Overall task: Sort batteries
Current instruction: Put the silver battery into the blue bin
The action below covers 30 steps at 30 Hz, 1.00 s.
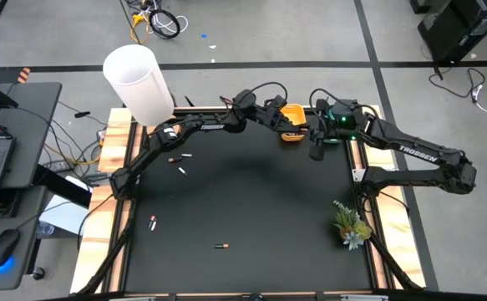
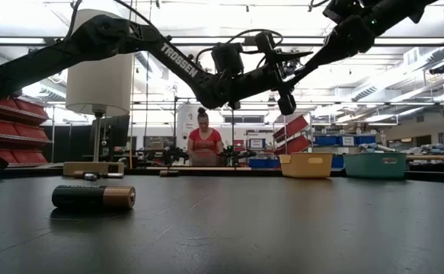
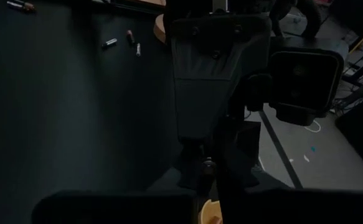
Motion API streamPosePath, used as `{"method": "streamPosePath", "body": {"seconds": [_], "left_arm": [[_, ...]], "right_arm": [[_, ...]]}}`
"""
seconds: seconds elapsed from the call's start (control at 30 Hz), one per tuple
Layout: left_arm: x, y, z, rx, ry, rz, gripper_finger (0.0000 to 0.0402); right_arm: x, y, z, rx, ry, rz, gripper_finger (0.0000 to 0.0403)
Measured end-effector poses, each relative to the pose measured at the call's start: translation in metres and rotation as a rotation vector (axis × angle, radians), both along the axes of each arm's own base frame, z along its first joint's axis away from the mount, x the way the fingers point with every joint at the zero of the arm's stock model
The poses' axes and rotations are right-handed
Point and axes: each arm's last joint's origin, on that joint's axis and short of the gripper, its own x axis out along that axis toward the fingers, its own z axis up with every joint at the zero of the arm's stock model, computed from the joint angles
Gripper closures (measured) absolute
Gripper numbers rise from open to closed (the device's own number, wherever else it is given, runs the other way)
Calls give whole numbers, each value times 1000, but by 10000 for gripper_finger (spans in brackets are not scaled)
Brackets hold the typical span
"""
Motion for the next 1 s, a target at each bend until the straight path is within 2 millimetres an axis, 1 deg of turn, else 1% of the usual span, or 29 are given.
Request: {"method": "streamPosePath", "body": {"seconds": [0.17,0.67,0.87,0.93,1.0], "left_arm": [[0,1,0,1,-1,1,246],[-2,5,0,4,-4,17,246],[-2,5,0,4,-5,21,246],[-2,5,0,3,-5,21,247],[-2,5,0,3,-5,21,247]], "right_arm": [[0,1,4,0,-4,2,375],[0,1,4,29,-9,-12,374],[-1,0,4,50,-12,-32,335],[-1,0,3,51,-9,-33,335],[-2,0,3,51,-8,-34,343]]}}
